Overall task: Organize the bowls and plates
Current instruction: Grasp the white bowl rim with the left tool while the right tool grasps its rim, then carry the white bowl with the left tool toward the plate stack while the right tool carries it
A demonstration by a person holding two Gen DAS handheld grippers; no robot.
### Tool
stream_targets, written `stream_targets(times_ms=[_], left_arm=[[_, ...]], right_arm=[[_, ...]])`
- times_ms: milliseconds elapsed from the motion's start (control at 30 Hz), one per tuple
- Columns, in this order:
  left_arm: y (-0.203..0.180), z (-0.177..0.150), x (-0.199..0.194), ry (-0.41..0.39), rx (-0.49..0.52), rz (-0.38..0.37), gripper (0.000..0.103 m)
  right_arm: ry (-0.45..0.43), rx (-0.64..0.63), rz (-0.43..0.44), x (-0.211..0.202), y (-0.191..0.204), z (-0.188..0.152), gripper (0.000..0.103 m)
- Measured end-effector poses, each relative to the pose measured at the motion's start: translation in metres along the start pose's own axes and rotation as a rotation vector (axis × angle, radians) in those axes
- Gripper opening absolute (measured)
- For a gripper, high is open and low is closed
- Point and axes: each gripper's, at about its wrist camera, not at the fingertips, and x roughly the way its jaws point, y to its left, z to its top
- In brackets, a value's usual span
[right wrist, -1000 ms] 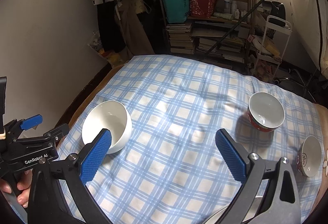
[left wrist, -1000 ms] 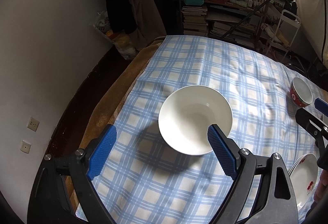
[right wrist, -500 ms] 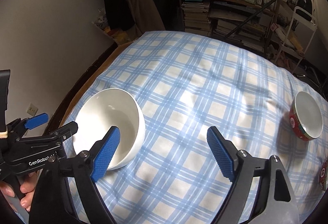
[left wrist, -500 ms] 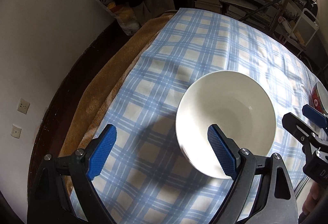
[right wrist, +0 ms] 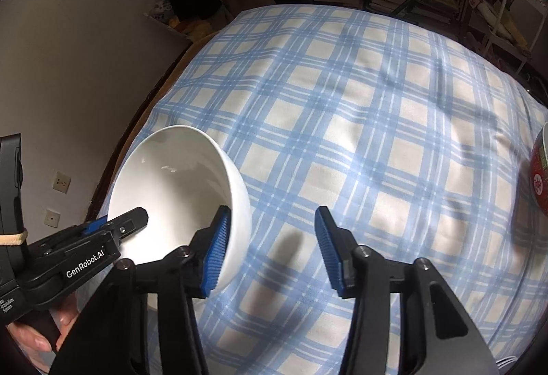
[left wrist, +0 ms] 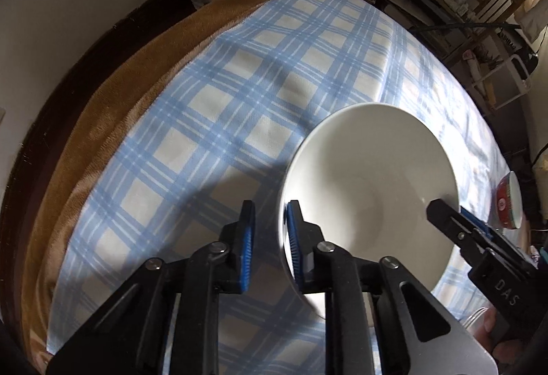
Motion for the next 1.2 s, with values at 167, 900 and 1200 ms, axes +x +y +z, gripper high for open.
stream_targets(times_ms=[167,900,1200], left_arm=[[-0.01,-0.004,-0.009,-0.007,0.016,-0.011,0.008],[-0.067,-0.047,-0.051,-0.047,0.184,-0.032,0.008],[-0.104,-0.077,-0.06,-0.035,0.26,-0.056,0.008]], right_arm=[[0.017,-0.012,0.027,0.0,0.008,-0.004,0.012],[-0.062,0.036,-0.052,-0.069,-0.027,-0.059,0.009],[-0.084,0.074,-0.092,-0.105,-0.053,-0.088,0.009]])
